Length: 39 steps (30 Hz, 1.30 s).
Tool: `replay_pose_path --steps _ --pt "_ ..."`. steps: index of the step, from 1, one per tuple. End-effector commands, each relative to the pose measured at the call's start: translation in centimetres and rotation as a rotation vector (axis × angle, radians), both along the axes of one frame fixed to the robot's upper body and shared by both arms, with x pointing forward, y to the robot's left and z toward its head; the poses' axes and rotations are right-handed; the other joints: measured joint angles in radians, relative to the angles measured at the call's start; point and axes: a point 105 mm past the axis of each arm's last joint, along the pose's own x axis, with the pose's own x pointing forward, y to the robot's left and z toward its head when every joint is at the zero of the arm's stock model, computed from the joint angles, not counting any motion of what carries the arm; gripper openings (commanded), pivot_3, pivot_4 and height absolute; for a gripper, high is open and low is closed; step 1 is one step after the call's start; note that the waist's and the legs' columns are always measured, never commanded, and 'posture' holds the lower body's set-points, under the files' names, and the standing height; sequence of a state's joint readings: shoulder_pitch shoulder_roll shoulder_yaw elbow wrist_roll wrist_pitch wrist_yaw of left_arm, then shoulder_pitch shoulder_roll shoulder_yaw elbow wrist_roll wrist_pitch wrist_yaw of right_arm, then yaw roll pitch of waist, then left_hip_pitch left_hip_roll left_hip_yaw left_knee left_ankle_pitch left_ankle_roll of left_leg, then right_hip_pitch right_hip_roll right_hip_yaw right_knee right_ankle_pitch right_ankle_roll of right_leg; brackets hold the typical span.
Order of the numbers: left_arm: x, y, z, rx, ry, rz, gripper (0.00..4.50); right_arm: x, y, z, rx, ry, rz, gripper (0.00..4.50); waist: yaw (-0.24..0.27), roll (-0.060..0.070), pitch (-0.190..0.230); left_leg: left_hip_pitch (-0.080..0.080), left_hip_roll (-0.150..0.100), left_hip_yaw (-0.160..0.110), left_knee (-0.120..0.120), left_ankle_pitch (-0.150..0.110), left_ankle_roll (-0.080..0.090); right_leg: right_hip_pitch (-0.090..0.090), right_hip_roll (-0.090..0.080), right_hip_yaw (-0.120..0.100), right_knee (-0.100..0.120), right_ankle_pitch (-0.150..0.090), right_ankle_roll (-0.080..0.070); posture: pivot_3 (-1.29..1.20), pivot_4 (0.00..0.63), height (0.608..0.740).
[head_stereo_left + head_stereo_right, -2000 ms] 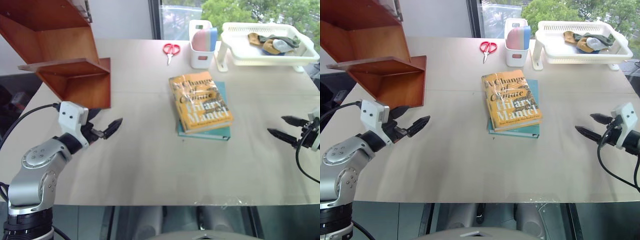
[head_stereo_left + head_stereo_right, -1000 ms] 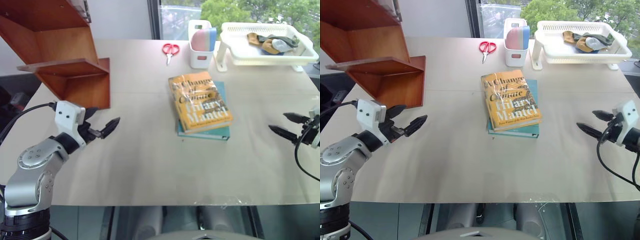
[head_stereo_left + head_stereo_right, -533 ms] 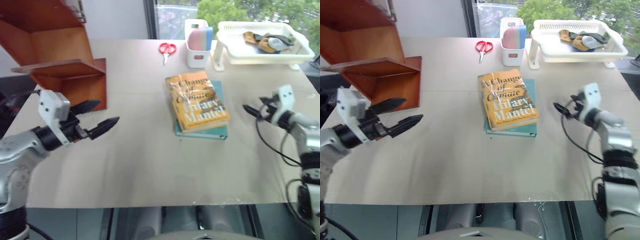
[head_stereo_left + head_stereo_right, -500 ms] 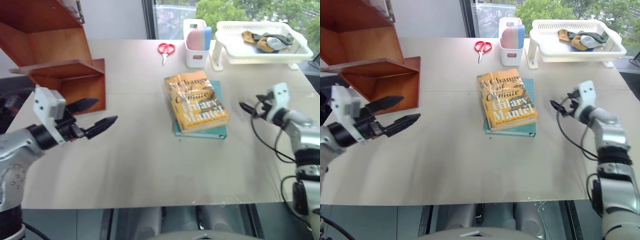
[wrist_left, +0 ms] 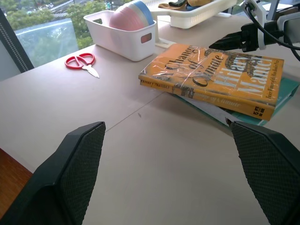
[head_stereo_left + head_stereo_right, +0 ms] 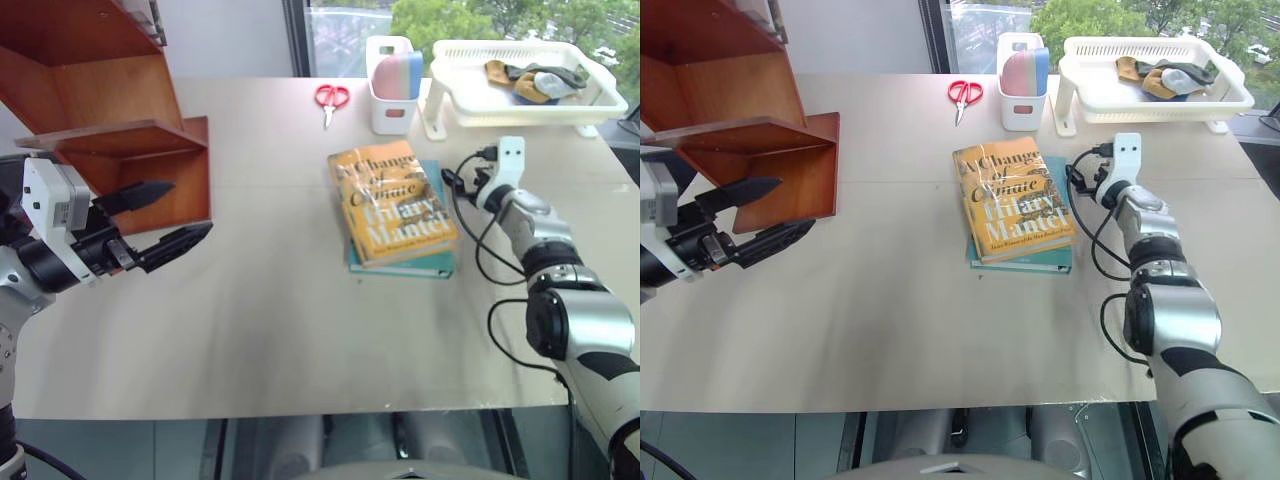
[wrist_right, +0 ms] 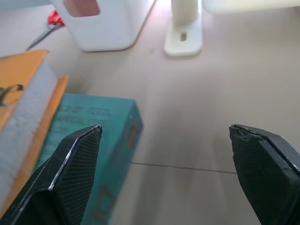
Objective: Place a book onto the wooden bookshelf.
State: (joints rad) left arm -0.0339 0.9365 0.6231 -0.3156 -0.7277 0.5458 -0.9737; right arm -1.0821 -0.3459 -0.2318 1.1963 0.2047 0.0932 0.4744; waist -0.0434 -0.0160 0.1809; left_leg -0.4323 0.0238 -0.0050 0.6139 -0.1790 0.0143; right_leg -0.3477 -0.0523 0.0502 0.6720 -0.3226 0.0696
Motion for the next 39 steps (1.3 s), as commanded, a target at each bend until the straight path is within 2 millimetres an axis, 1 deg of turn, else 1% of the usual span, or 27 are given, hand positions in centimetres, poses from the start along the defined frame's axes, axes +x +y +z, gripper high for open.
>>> replay_pose_path --steps 1,4,6,13,23,25,28,30,33,35,36,37,39 --pt "-0.5 0.3 1.1 0.028 -0.063 0.022 4.5 0.1 2.0 0.6 -0.002 -0.015 0.088 4.43 -0.001 0.0 0.0 0.0 0.0 0.0 0.0 0.0 0.0 0.0 0.0 0.0 0.0 0.0 0.0 0.0 0.15 0.74" --pt "-0.7 0.5 1.1 0.033 -0.065 0.032 4.5 -0.4 3.4 -0.6 -0.05 0.014 0.179 4.43 -0.002 0.0 0.0 0.0 0.0 0.001 0.0 0.0 0.0 -0.001 0.0 0.002 0.001 0.0 0.0 0.0 0.15 0.74" --pt "-0.7 0.5 1.1 0.035 -0.065 0.033 4.5 -0.7 4.0 -1.2 -0.062 0.028 0.227 4.43 -0.002 0.0 0.0 0.0 0.0 0.002 0.0 0.0 0.0 -0.001 0.0 0.002 0.001 0.0 0.0 0.0 0.15 0.74" --pt "-0.8 0.6 1.3 0.047 -0.066 0.032 4.5 -2.6 7.4 -2.2 -0.058 0.039 0.498 4.43 -0.01 0.0 0.0 0.001 0.001 0.002 0.0 0.0 0.0 -0.002 0.001 0.002 0.002 0.0 0.0 0.0 0.15 0.74" --pt "-0.9 0.6 1.3 0.056 -0.056 0.024 4.5 -4.7 10.2 -3.5 -0.07 0.061 0.695 4.43 -0.02 0.0 0.0 0.001 0.001 0.001 0.0 0.0 -0.001 -0.002 0.0 0.002 0.003 0.0 0.0 0.0 0.15 0.74" --pt "-1.0 0.6 1.2 0.058 -0.05 0.022 4.5 -5.1 10.9 -3.4 -0.058 0.056 0.735 4.43 -0.021 0.0 0.0 0.001 0.001 0.001 0.0 0.0 -0.001 -0.003 0.0 0.002 0.004 0.0 0.0 0.0 0.15 0.74" --pt "-1.2 0.5 1.0 0.058 -0.04 0.016 4.5 -5.3 11.6 -3.1 -0.045 0.043 0.746 4.43 -0.022 0.0 0.0 0.001 0.001 0.001 0.0 0.001 -0.001 -0.003 0.0 0.002 0.005 0.0 0.0 0.0 0.15 0.74" --pt "-1.2 0.5 1.0 0.058 -0.037 0.014 4.5 -5.3 11.7 -2.8 -0.047 0.022 0.735 4.43 -0.024 0.0 0.0 0.001 0.001 0.001 0.0 0.001 -0.002 -0.004 0.0 0.002 0.005 0.0 0.0 0.0 0.15 0.74" --pt "-1.3 0.4 0.9 0.06 -0.031 0.01 4.5 -4.8 11.2 -1.8 -0.03 -0.014 0.691 4.43 -0.024 0.0 0.0 0.001 0.001 0.002 0.0 0.001 -0.002 -0.004 0.0 0.003 0.006 0.0 0.0 0.0 0.15 0.74" --pt "-1.3 0.4 0.8 0.062 -0.024 0.007 4.5 -4.5 10.2 -0.8 -0.009 -0.034 0.662 4.43 -0.024 0.0 0.0 0.0 0.001 0.001 0.0 0.001 -0.002 -0.004 0.0 0.002 0.006 0.0 0.0 0.0 0.15 0.74" --pt "-1.4 0.4 0.7 0.063 -0.019 0.005 4.5 -4.3 9.5 -0.3 -0.001 -0.05 0.649 4.43 -0.024 0.0 0.0 0.0 0.001 0.002 0.0 0.001 -0.002 -0.004 0.0 0.002 0.006 0.0 0.0 0.0 0.15 0.74" --pt "-1.6 0.3 0.5 0.064 -0.007 -0.002 4.5 -4.1 8.4 0.5 -0.003 -0.072 0.622 4.43 -0.022 0.0 0.0 0.0 0.001 0.002 0.0 0.001 -0.002 -0.005 0.0 0.002 0.006 0.0 0.0 0.0 0.15 0.74" --pt "-1.8 0.1 0.2 0.065 0.007 -0.011 4.5 -3.9 7.2 1.2 -0.007 -0.094 0.593 4.43 -0.016 0.0 0.0 -0.001 0.0 0.002 -0.001 0.001 -0.002 -0.005 -0.001 0.002 0.005 0.0 0.0 0.0 0.15 0.74"
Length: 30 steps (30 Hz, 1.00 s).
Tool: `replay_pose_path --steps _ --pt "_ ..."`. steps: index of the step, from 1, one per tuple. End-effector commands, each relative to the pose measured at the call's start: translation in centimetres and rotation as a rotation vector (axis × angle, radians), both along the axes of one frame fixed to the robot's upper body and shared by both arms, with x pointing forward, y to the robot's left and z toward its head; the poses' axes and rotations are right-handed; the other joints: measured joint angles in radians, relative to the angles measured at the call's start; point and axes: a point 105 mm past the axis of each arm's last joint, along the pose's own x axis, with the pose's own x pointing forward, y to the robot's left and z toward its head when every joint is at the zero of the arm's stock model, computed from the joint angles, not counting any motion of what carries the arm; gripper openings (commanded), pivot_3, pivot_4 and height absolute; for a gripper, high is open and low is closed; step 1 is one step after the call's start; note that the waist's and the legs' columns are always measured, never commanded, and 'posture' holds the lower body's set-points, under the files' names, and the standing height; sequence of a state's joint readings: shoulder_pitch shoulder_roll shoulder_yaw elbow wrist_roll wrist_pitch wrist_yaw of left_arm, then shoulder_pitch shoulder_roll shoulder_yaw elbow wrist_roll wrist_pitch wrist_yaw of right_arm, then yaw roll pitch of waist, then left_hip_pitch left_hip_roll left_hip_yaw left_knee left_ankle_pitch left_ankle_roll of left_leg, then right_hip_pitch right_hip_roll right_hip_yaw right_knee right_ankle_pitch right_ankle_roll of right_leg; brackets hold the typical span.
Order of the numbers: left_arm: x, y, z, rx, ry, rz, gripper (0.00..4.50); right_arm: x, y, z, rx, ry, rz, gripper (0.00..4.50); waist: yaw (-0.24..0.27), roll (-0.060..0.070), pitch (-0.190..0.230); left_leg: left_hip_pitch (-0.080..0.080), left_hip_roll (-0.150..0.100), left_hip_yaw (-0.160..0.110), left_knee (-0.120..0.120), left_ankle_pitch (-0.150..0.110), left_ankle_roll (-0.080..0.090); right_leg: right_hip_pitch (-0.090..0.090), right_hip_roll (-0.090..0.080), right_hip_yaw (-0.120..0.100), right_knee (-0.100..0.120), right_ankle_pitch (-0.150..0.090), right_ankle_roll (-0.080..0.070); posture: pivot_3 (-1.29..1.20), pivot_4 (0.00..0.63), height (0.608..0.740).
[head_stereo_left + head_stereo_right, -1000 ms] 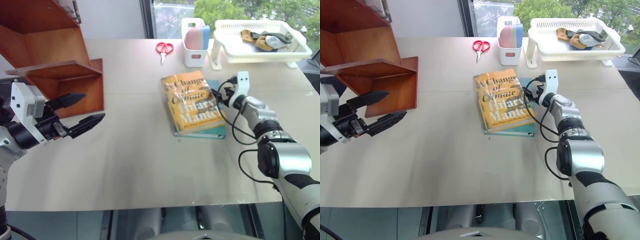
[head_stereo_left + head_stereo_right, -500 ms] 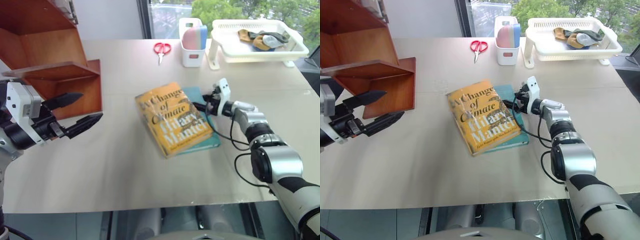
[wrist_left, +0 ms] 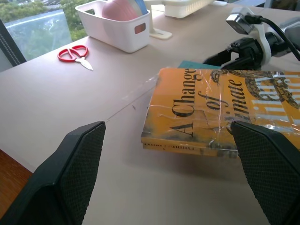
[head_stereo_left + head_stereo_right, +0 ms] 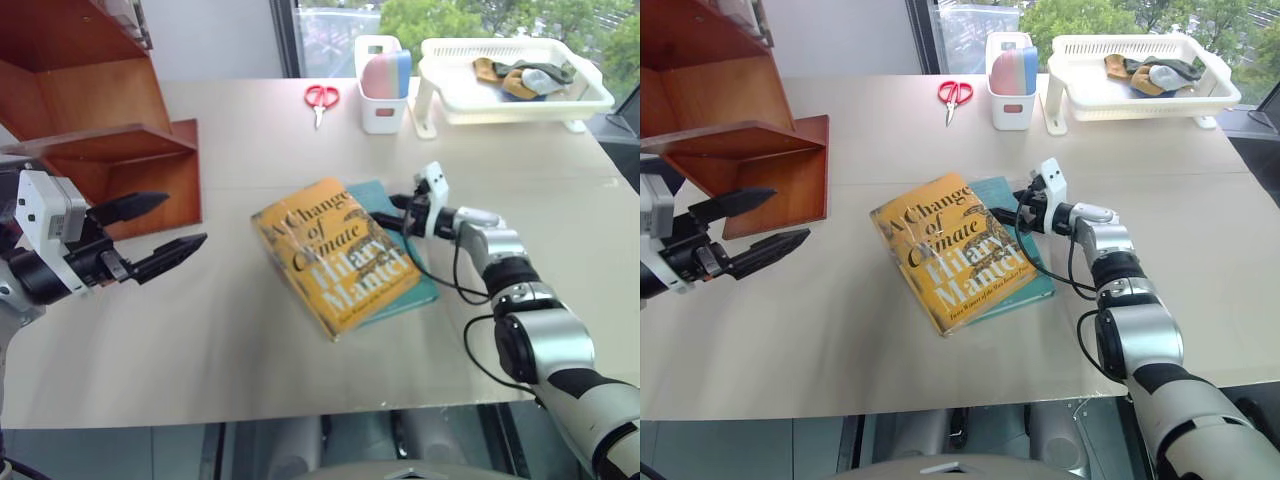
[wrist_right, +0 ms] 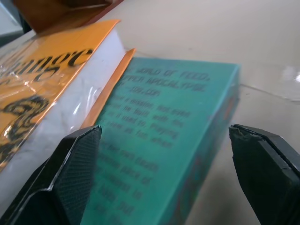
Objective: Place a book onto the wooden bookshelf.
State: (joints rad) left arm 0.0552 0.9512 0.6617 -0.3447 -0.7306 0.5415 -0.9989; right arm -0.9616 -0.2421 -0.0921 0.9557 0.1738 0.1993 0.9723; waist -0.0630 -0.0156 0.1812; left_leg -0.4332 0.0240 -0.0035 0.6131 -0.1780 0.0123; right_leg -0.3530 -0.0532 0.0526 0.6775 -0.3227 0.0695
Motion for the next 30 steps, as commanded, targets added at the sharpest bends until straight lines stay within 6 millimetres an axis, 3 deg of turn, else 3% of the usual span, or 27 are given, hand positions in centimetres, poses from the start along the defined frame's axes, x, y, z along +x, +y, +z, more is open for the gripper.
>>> replay_pose_path --steps 1,7,13,20,30 --pt "-1.0 -0.4 0.6 0.031 -0.014 -0.027 4.5 0.7 -3.3 3.8 0.047 -0.112 -0.073 4.43 0.004 0.0 0.0 0.0 0.0 0.0 0.0 0.0 0.0 0.0 0.0 0.0 0.0 0.0 0.0 0.0 0.15 0.74" --pt "-1.7 -1.3 -1.3 0.041 0.058 -0.07 4.5 -0.7 -8.4 7.1 0.024 -0.255 -0.105 4.43 0.005 0.0 0.0 0.0 0.0 0.001 -0.001 0.0 0.0 -0.001 0.0 0.001 0.0 -0.001 -0.001 0.0 0.15 0.74" --pt "-0.6 -3.7 -4.3 -0.045 0.134 -0.086 4.5 -4.6 -11.2 7.2 -0.067 -0.268 -0.075 4.43 0.02 0.0 0.0 0.0 0.0 0.002 -0.001 0.0 0.0 -0.001 -0.001 0.001 -0.001 -0.001 -0.001 0.0 0.15 0.74" --pt "1.0 -5.0 -8.2 -0.239 0.285 -0.013 4.5 -10.9 -12.4 6.9 -0.17 -0.203 0.005 4.43 0.028 0.001 0.001 -0.001 0.001 0.001 0.0 0.0 0.001 -0.001 0.0 0.001 0.0 -0.001 -0.001 0.0 0.15 0.74" --pt "1.6 -9.1 -10.0 -0.664 0.437 -0.008 4.5 -18.5 -12.4 7.4 -0.274 -0.195 0.164 4.43 0.032 -0.001 0.0 0.001 0.0 -0.001 0.003 0.0 0.001 0.004 0.001 -0.001 0.0 -0.001 0.0 0.0 0.15 0.74"
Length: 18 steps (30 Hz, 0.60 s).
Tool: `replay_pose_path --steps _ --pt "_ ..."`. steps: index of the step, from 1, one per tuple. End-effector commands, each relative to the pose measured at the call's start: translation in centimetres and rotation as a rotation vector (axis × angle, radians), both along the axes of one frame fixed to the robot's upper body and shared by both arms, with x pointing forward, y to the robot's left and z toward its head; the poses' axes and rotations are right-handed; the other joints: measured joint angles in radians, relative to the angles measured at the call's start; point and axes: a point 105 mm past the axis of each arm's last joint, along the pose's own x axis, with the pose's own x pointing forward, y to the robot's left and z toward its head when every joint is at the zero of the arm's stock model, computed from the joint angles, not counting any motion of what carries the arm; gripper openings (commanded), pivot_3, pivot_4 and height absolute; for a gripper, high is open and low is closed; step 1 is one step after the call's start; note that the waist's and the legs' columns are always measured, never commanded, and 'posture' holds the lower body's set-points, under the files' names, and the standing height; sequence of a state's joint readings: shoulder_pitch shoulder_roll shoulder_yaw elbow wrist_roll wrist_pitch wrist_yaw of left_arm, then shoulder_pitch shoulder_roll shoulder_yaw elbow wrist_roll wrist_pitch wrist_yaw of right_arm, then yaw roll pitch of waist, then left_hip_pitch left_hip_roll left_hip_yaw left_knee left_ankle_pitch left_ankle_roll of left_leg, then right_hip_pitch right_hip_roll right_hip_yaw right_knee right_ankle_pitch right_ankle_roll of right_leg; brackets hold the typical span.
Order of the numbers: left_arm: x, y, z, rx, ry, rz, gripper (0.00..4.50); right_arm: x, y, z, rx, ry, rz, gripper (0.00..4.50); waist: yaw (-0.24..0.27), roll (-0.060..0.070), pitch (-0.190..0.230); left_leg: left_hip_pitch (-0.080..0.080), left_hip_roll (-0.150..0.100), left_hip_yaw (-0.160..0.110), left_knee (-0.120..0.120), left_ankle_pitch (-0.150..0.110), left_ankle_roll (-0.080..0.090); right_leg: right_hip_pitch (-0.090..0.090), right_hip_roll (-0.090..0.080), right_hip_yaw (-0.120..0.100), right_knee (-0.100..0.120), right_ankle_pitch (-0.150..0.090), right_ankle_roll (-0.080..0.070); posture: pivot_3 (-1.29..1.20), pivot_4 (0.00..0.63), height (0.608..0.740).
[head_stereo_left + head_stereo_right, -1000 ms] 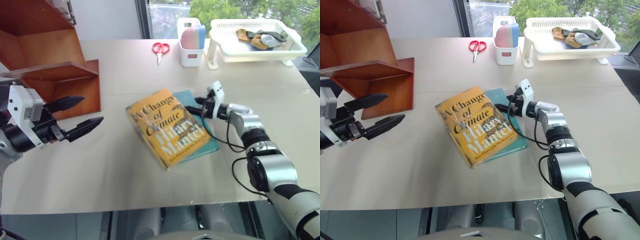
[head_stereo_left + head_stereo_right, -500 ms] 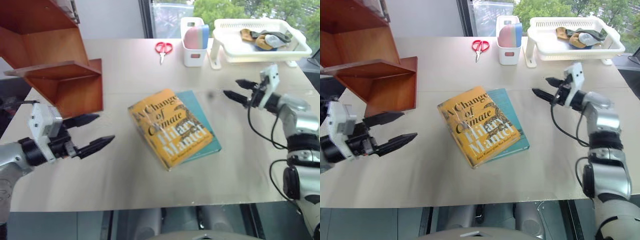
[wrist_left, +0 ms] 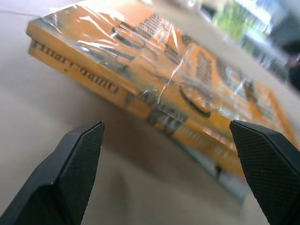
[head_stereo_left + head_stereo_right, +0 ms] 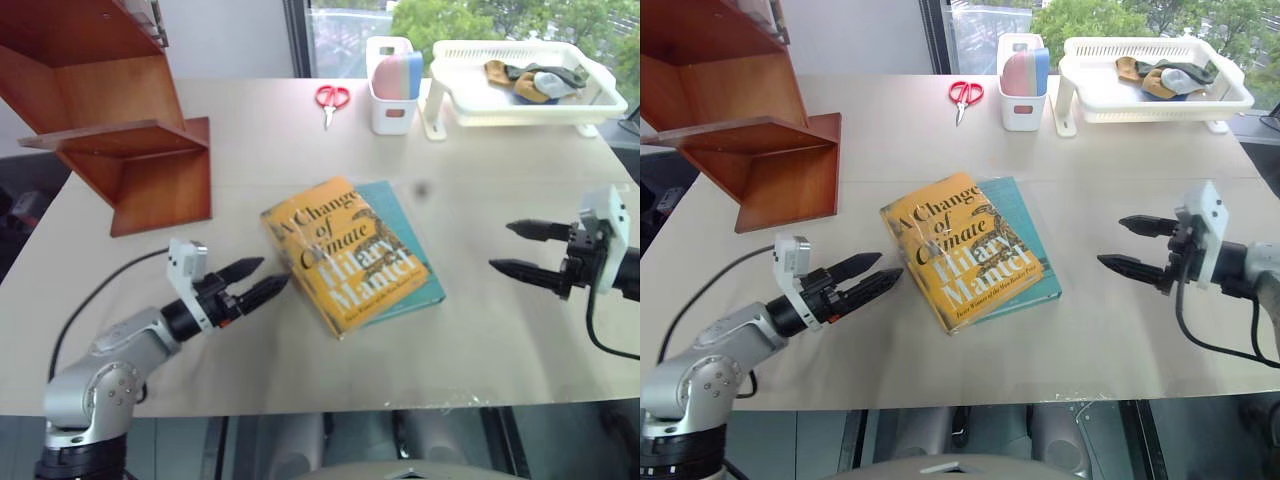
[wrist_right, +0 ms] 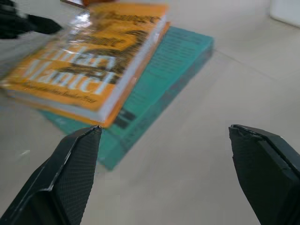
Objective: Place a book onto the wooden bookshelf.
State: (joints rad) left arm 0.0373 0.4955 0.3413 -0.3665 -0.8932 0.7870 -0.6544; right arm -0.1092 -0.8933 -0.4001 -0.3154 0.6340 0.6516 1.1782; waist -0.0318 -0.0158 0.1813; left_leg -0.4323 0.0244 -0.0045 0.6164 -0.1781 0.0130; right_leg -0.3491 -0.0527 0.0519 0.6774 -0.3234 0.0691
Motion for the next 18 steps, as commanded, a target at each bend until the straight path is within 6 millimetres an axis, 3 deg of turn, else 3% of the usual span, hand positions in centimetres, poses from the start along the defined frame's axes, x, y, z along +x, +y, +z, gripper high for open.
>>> replay_pose_path --steps 1,8,12,18 --pt "-0.3 -1.6 0.7 -0.126 0.029 -0.013 4.5 -2.1 0.5 1.7 -0.029 -0.068 0.082 4.43 0.001 -0.001 0.0 0.0 0.0 -0.002 0.001 0.0 0.0 0.001 0.0 -0.001 -0.001 0.0 0.0 0.0 0.15 0.74" --pt "0.8 -3.8 -0.3 -0.398 0.21 0.067 4.5 -3.3 1.5 2.3 -0.01 -0.086 0.131 4.43 0.008 -0.002 -0.001 0.001 0.0 -0.004 0.005 0.0 0.0 0.005 0.001 -0.003 0.0 0.0 0.0 0.0 0.15 0.74" --pt "2.4 -3.5 -1.0 -0.5 0.289 0.155 4.5 -3.1 1.5 2.1 -0.013 -0.086 0.129 4.43 0.021 -0.001 -0.001 0.0 0.0 -0.005 0.006 0.0 0.0 0.005 0.002 -0.004 0.0 0.0 0.0 0.0 0.15 0.74" --pt "3.6 -3.8 -0.9 -0.564 0.327 0.146 4.5 -3.0 1.6 2.0 -0.015 -0.087 0.136 4.43 0.024 -0.002 -0.001 0.0 -0.002 -0.006 0.007 0.0 0.0 0.005 0.002 -0.005 0.0 0.0 0.0 0.0 0.15 0.74"
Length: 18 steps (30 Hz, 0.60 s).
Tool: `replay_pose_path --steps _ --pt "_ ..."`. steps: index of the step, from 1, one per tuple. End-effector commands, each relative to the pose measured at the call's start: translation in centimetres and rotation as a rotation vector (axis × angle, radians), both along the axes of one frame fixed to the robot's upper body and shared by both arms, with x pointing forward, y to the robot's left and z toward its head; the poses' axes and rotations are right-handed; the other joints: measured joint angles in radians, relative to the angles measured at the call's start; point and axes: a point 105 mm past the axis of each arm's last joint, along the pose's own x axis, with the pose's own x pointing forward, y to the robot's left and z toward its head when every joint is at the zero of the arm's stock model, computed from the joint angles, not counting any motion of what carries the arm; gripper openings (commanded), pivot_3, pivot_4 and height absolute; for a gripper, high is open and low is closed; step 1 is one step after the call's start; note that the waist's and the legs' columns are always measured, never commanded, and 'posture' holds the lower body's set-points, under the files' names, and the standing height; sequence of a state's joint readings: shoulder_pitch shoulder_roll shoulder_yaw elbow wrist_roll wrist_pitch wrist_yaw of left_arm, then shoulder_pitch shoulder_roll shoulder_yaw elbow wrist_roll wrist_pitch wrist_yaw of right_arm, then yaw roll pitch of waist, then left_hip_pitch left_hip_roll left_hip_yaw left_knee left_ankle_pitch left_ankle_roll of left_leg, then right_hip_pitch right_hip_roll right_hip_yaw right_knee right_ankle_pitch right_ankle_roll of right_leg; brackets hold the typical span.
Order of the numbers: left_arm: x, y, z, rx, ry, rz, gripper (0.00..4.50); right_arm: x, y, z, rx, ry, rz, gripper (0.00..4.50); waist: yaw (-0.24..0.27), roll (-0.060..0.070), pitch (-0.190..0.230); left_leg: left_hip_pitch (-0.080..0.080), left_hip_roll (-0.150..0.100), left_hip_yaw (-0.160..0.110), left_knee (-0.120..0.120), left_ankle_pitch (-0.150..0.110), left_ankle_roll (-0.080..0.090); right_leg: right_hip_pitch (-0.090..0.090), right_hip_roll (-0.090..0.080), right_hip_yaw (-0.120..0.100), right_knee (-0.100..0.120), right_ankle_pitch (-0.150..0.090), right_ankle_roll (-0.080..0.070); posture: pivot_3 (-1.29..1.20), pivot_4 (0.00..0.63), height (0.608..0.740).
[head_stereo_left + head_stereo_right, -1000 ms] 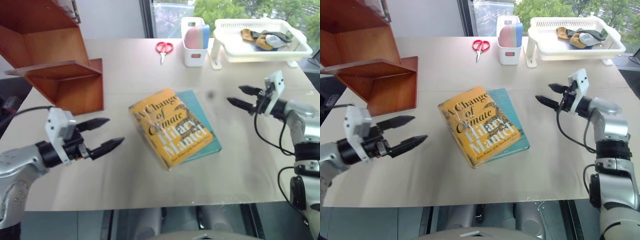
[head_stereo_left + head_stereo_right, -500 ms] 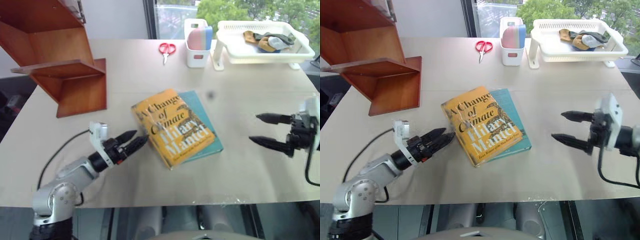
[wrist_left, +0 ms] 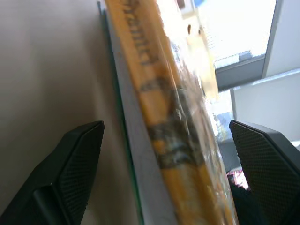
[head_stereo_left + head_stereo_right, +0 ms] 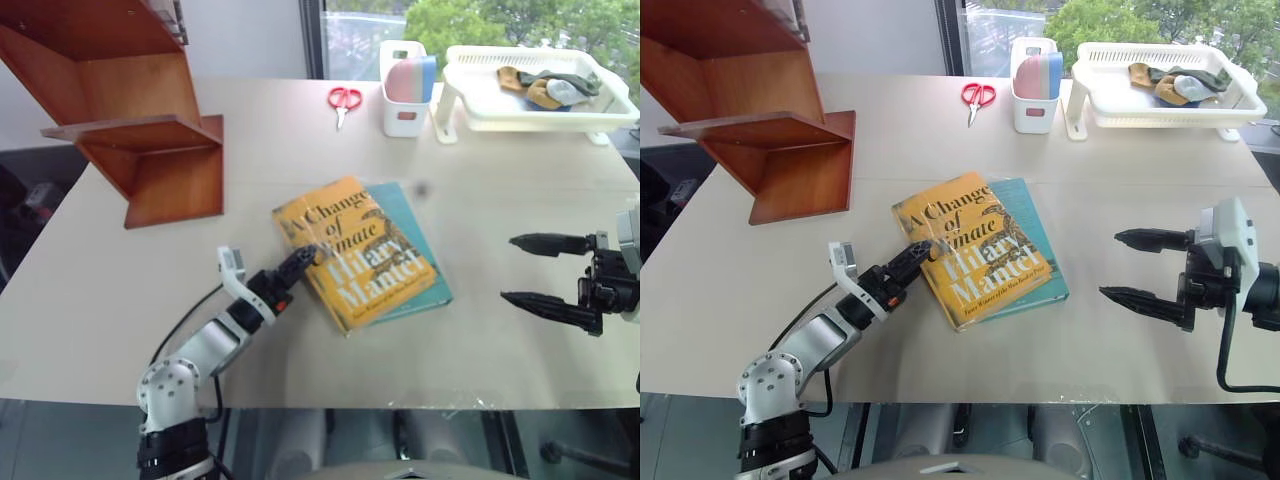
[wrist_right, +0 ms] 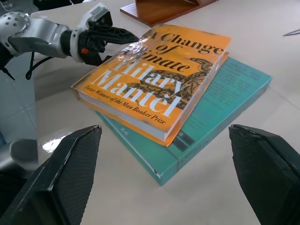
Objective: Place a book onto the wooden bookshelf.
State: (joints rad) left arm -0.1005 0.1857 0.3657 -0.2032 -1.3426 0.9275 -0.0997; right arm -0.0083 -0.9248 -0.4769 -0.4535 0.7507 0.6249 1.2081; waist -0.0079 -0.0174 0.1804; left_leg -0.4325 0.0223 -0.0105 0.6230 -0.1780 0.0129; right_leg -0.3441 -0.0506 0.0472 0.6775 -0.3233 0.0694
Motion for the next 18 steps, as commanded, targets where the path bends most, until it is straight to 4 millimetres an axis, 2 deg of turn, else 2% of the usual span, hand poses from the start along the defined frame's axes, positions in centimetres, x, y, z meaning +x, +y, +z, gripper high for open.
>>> replay_pose_path --steps 1,6,15,18 --pt "0.5 -0.4 0.8 -0.062 -0.013 -0.015 4.5 -0.1 0.1 0.7 -0.014 -0.036 0.013 4.43 0.0 0.0 0.0 0.0 0.0 0.0 0.0 0.0 0.0 0.0 0.0 0.0 0.0 0.0 0.0 0.0 0.15 0.74" --pt "0.6 -1.3 1.1 -0.097 -0.011 -0.073 4.5 0.1 0.1 0.6 -0.01 -0.036 0.011 4.43 0.001 0.0 0.0 0.0 0.0 0.0 0.0 0.0 0.0 0.0 0.0 0.0 0.0 0.0 0.0 0.0 0.15 0.74" --pt "0.4 -1.3 1.6 -0.132 -0.015 -0.111 4.5 0.2 0.4 0.3 0.004 -0.031 0.007 4.43 0.0 0.0 0.0 0.0 0.0 0.0 0.0 0.0 0.0 0.0 0.0 0.0 0.0 0.0 0.0 0.0 0.15 0.74" --pt "0.4 -1.3 1.9 -0.131 -0.029 -0.121 3.71 0.2 0.4 0.2 0.006 -0.026 0.004 4.5 0.0 0.0 0.0 0.0 0.0 0.0 0.0 0.0 0.0 0.0 0.0 0.0 0.0 0.0 0.0 0.0 0.15 0.74"
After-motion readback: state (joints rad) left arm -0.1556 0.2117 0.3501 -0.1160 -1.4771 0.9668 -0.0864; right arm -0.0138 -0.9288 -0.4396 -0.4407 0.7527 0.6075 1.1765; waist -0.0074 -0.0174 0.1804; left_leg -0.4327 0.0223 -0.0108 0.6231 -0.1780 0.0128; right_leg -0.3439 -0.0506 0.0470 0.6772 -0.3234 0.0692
